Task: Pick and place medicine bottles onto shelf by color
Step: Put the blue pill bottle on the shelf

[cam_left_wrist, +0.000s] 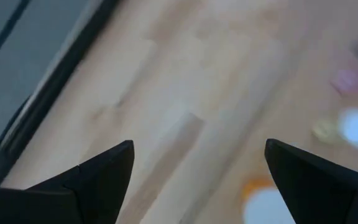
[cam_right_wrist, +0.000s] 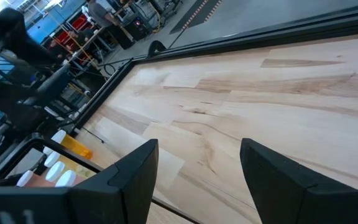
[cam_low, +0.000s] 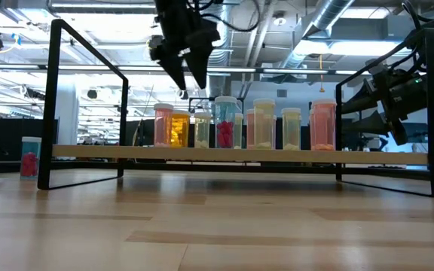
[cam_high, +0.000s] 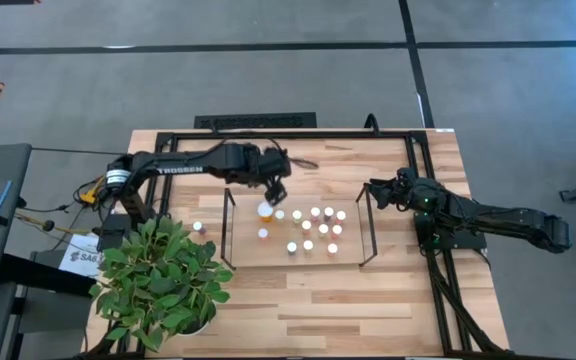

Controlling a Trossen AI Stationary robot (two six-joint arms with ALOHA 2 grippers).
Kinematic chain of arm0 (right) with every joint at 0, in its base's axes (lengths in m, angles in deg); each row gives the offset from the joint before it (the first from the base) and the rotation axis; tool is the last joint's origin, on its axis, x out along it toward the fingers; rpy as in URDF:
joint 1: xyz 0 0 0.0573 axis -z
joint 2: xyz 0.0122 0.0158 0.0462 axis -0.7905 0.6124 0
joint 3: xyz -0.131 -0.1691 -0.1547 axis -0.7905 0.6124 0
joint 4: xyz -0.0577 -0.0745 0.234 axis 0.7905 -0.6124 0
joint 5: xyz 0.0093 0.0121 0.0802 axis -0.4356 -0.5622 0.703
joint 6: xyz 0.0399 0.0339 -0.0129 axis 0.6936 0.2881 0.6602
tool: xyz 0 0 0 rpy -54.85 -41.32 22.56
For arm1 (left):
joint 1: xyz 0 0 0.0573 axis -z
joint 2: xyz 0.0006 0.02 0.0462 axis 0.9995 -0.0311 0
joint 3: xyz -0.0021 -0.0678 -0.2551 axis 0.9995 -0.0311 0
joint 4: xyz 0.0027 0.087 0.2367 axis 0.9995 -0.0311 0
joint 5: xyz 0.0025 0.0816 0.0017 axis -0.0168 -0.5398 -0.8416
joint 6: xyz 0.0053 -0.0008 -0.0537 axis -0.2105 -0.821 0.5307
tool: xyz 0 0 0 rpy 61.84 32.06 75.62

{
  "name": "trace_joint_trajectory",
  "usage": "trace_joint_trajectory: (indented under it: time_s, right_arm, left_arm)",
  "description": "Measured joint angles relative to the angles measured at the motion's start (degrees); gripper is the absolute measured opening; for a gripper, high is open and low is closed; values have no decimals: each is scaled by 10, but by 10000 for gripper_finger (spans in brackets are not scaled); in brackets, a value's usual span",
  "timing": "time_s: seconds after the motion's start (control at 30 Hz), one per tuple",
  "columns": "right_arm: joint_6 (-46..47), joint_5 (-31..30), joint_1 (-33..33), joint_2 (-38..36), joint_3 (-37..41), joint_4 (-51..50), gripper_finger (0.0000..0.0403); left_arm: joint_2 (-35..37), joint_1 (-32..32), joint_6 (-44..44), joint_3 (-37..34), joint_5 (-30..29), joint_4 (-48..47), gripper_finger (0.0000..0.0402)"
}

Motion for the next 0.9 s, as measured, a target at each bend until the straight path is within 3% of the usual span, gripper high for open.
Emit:
trace_joint_trajectory:
  time_s: [0.13,0.37,0.73,0.9]
  right_arm:
    - [0,0,0,0,0,0,249]
    - [0,0,0,0,0,0,249]
    - [0,0,0,0,0,0,249]
    - [0,0,0,0,0,0,249]
  left_arm:
    - [0,-35,128,23,-35,-29,348]
    - [0,-114,269,32,38,-151,347]
    - [0,-292,285,10,187,-270,347]
    - [19,-313,341,9,215,-287,344]
